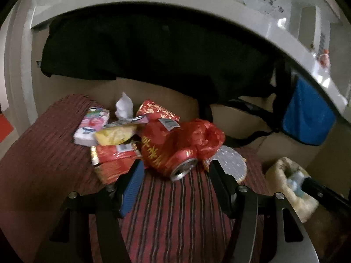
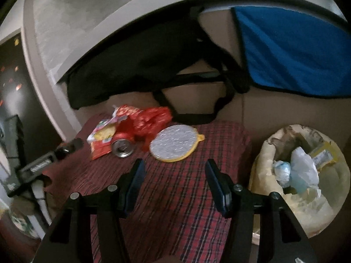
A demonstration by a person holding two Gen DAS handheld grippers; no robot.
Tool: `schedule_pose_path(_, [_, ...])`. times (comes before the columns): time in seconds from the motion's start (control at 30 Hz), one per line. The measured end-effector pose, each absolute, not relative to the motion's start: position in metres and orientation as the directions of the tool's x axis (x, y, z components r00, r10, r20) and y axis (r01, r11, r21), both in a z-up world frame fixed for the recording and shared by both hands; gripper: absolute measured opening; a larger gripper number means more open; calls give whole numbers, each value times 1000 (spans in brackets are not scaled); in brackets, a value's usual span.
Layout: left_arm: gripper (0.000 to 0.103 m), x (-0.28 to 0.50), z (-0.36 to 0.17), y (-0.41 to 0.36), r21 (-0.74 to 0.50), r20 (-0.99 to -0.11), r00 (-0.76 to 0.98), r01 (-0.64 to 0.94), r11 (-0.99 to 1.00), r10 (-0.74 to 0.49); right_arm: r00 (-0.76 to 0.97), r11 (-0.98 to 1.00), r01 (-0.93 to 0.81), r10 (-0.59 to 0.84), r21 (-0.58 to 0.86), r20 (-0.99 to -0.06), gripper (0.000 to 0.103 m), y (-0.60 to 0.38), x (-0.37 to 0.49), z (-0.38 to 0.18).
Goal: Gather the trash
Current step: 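Move both tools back over the remaining trash on the table, then grasp the red snack stick wrapper with the left tool while the right tool grasps the red paper cup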
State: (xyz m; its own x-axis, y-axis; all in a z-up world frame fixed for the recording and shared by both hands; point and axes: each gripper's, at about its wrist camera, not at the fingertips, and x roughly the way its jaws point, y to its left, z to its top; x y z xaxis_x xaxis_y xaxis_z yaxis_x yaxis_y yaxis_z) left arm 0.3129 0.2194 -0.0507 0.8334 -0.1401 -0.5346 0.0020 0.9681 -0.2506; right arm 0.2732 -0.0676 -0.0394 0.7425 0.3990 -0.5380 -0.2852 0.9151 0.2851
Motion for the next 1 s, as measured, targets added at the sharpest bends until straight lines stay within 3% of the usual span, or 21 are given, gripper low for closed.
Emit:
schedule_pose_path(0.27, [62,380,-66,168,-73,-551,835,-69,995,17,707,904,-229,410,361,-576,54,-82,289,-75])
schedule_pose_path(0.57, [60,398,-84,176,-50,-604,795,-119,992,65,673,896,-220,426,386,-605,54,-88,291,-91])
schedule_pose_path(0.63, [53,398,-86,183,-77,-623,781,-126,989,51,665,888,-223,440,401,-604,55,-88,292,-92])
schedule_pose_path(0.77, [49,389,-82,194,-113,-619,786,-98,989,7,664,888,-243,446,391,-600,55,-80,289,-90])
schedule_pose_path(1.0, [47,329,-56,230,-178,-578,812,-22,984,-86,639,878,-329,478,347,-603,55,-50,287,-74])
